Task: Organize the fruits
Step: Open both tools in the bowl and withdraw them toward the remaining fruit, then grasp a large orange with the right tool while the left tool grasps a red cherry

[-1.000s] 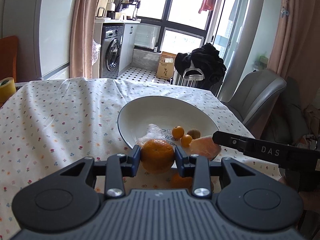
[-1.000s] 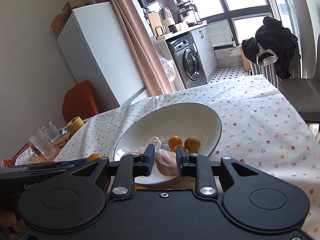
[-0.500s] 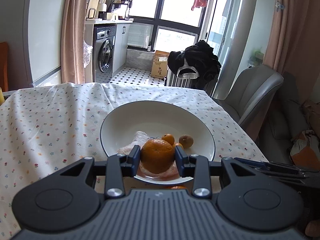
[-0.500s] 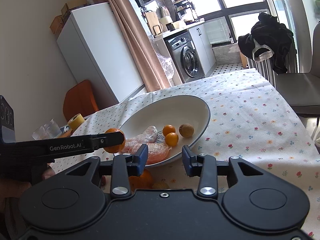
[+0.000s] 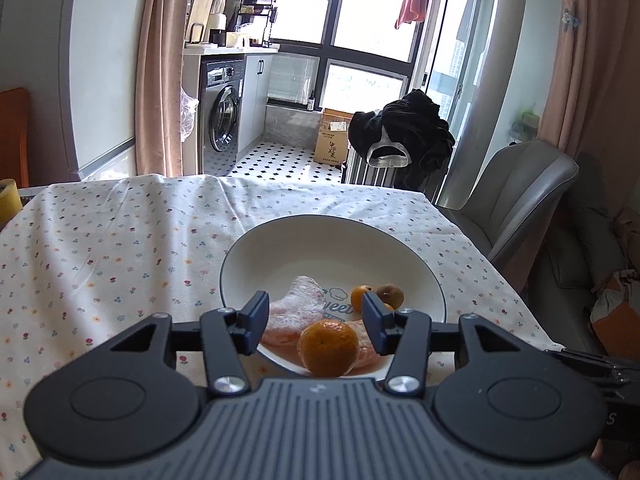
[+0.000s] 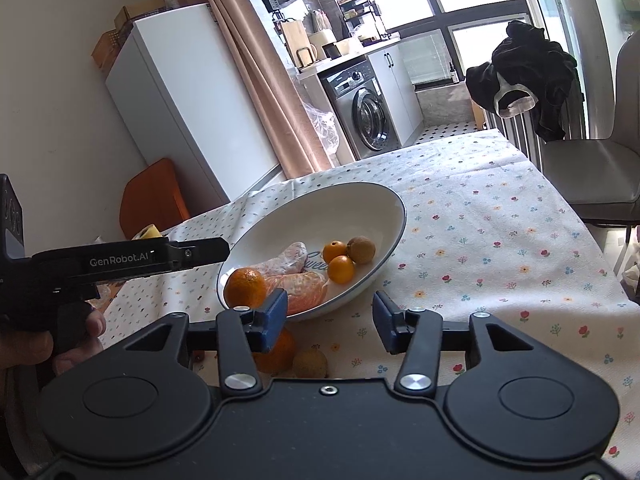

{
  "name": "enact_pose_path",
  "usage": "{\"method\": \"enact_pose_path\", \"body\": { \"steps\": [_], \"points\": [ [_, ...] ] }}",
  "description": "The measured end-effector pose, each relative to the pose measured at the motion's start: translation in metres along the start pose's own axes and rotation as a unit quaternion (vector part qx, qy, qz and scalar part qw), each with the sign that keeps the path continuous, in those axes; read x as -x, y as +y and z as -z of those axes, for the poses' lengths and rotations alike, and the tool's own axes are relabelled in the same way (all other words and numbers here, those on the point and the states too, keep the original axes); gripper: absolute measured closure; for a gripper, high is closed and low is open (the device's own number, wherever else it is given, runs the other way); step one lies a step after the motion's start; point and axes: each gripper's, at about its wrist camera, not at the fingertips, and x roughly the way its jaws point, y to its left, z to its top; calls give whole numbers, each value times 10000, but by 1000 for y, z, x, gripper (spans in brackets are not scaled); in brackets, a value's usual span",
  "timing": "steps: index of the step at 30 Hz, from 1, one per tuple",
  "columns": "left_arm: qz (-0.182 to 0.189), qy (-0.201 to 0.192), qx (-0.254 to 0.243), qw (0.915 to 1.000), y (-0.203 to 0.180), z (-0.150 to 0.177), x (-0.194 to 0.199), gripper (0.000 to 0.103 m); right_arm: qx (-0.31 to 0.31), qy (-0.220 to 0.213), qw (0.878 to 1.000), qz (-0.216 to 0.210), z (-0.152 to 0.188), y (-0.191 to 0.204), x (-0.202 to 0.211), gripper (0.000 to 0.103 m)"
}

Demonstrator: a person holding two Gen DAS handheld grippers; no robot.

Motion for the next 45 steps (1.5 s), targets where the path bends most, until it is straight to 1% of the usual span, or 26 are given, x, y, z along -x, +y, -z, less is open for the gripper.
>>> {"method": "enact_pose_path", "body": {
  "steps": [4,8,14,26,34,39,45],
  "points": [
    [-146,20,128,9998,14,2,9,51,5,59,10000,-51,4,5,-2,55],
    [-256,32,233,9994,26,7,18,47,50,70,9999,-81,6,10,-1,51],
    [-378,-27,312,9988,40,13,30,42,95,103,9999,-96,9,16,1,49],
    [-451,-45,483,9978,61,29,47,42,176,185,9996,-117,18,26,3,47],
    [-397,65,670,9969,71,46,45,45,341,214,9990,-209,20,39,-1,47],
    [-394,153,750,9963,75,54,41,53,426,260,9985,-220,22,44,-7,47],
    [-388,282,791,9957,78,63,32,59,529,340,9979,-184,24,49,-18,47]
  ]
}}
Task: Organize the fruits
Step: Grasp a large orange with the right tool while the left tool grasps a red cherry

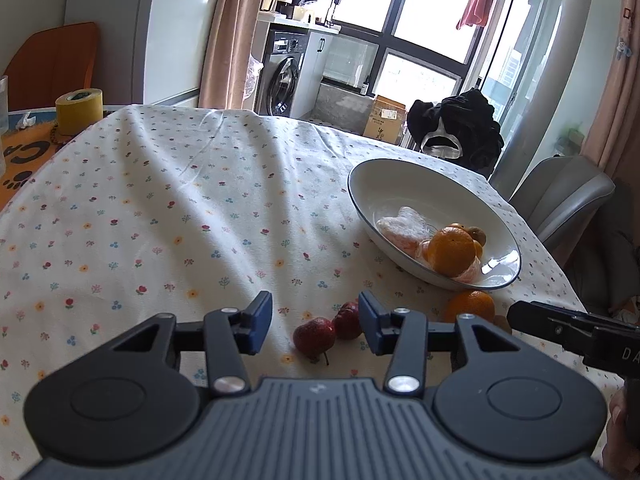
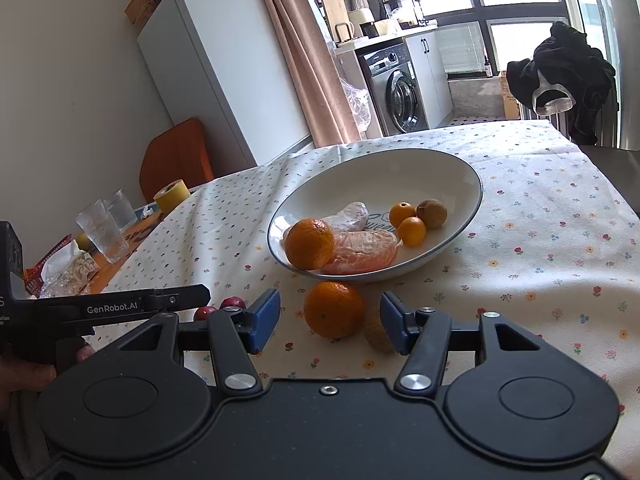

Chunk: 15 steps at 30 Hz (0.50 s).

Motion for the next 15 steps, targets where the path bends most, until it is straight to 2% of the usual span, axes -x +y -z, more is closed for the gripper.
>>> {"method": "enact_pose_path", "body": {
  "steps": [6,13,15],
  "points": [
    [-9,173,91,9998,6,9,-11,69,89,134,9998,82,0,3,-15,47],
    [16,207,99,9997,8,13,-12,74,222,219,9995,103,-1,9,-30,45],
    [10,185,44,9998,7,14,-11,78,280,232,9993,108,0,11,-34,45]
  ]
}}
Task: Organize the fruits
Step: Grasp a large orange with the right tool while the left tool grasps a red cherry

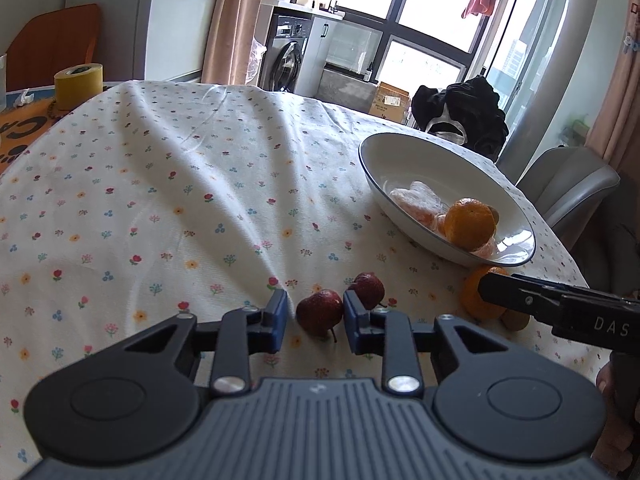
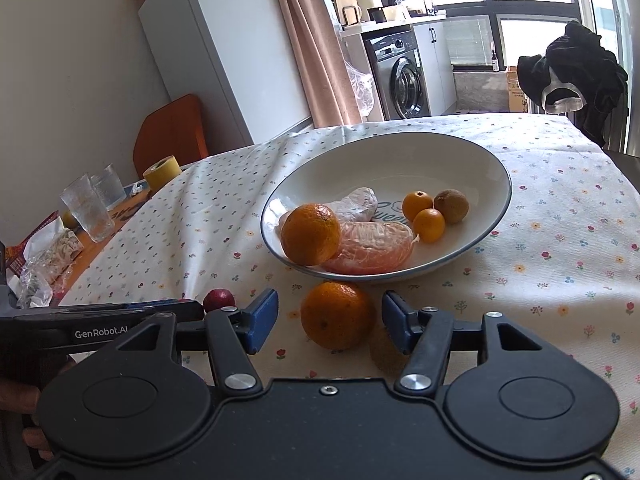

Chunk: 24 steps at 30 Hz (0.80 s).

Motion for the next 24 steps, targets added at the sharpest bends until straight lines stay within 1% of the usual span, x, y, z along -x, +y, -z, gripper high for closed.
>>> {"method": "enact_pose_path", "body": {
  "steps": [2,4,5,7,9,13,24],
  "points": [
    [24,-1,36,10000,2,-1,1,80,83,16,10000,18,1,4,-2,45],
    [51,-24,75,10000,4,-2,4,80,148,32,9998,117,1,6,-2,56],
    [54,-43,75,9999,4,-2,6,80,128,75,9999,61,0,5,-3,64],
    [54,-75,66,9999,3,-2,10,80,60,125,9999,-84,0,4,-2,64],
    [61,-106,46,9999,2,-3,14,80,161,115,9998,-86,2,8,0,64],
    [68,-165,39,9998,0,-4,20,80,161,89,9996,-196,4,12,7,65],
    [139,-343,-88,9993,-14,-10,34,80,136,-162,9995,-235,-2,11,29,65]
  ]
}}
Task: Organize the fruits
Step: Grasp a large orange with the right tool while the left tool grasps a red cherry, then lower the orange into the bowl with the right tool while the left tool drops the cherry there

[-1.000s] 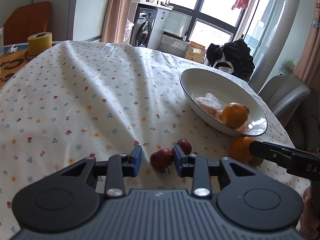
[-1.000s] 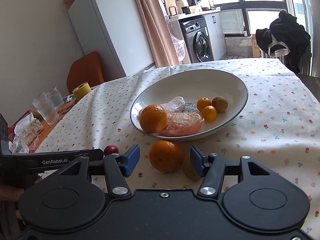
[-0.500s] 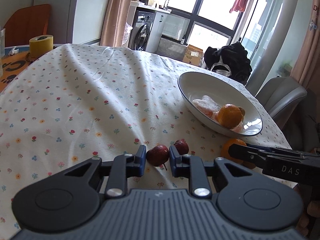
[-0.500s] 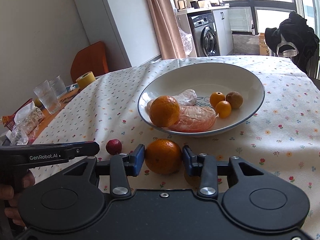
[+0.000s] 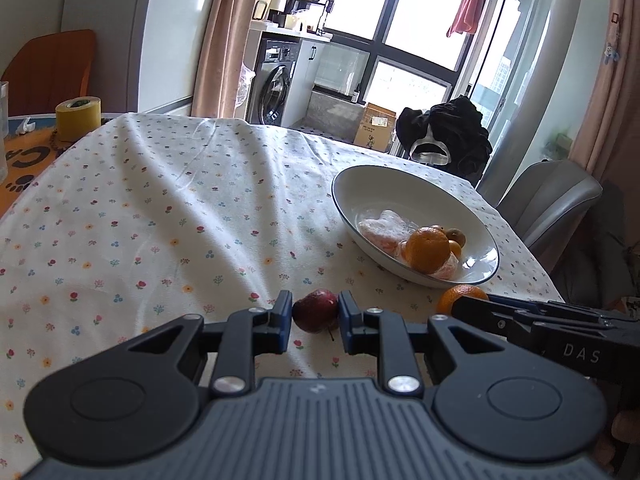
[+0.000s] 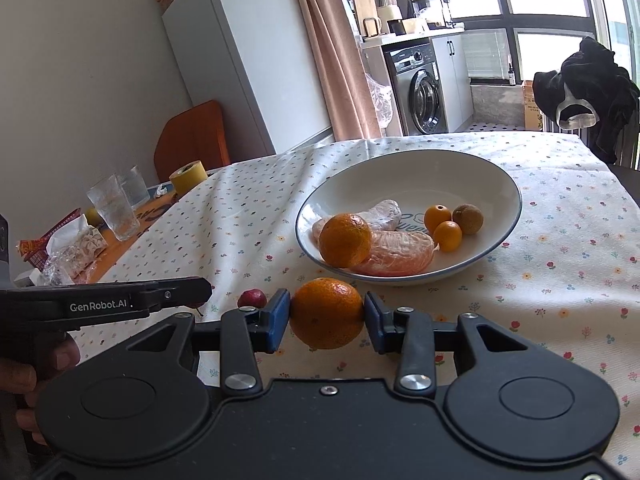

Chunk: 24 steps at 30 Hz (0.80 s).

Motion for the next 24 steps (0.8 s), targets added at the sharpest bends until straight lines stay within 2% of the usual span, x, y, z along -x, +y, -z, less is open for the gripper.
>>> {"method": "enact_pose_path", "body": {
  "steps": [12,24],
  "points": [
    [155,-113,-172,9997,-20,-16,-5,80,-94,-226,9996,151,-13,-18,14,65],
    [230,-109,-325,9991,-35,-30,-20,80,-225,-333,9987,304,-24,-39,12,65]
  ]
}}
